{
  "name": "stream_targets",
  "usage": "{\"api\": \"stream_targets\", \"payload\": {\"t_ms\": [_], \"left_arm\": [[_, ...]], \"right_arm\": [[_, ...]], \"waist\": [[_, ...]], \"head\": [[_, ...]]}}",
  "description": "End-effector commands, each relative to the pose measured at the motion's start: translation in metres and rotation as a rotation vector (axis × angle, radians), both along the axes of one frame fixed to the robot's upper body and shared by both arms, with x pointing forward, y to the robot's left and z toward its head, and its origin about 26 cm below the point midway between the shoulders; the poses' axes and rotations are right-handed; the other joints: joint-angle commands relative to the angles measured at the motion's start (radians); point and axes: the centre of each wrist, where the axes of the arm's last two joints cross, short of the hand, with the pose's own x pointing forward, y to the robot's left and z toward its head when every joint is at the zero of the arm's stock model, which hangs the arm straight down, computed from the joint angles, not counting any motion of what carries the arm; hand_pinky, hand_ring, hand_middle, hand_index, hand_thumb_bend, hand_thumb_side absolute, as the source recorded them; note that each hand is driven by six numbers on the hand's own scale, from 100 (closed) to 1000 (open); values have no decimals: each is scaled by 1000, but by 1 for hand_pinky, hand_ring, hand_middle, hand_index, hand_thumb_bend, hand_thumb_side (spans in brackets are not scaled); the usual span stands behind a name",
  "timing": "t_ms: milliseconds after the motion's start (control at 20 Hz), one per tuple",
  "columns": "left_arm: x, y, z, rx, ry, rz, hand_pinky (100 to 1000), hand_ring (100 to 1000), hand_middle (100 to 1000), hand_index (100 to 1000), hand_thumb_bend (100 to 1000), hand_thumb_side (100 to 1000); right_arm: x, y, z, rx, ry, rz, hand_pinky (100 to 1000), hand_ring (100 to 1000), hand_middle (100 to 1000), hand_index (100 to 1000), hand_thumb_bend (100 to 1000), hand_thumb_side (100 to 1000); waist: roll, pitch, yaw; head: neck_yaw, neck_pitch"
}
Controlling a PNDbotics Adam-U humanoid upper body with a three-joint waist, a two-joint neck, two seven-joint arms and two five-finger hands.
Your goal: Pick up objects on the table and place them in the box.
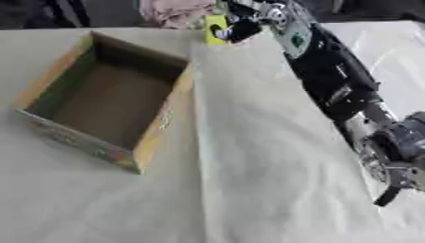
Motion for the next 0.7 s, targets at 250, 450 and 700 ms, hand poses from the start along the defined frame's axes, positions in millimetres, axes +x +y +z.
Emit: {"api": "stream_targets", "payload": {"t_ms": [250,450,700], "left_arm": [[-5,1,11,-4,-31,-9,521,690,736,799,482,877],[-5,1,11,-4,-31,-9,520,689,736,799,479,878],[-6,-1,13,-8,-35,-18,520,703,735,798,479,877]], "right_arm": [[-5,-5,23,-10,-54,3,972,990,987,1000,162,343],[-5,-5,24,-12,-55,5,972,990,987,1000,163,344],[-5,-5,24,-13,-52,2,972,992,990,1000,166,344]], "waist": [[6,-30,2],[6,-29,3],[5,-24,6]], "head": [[-3,-2],[-5,-2],[-18,-5]]}}
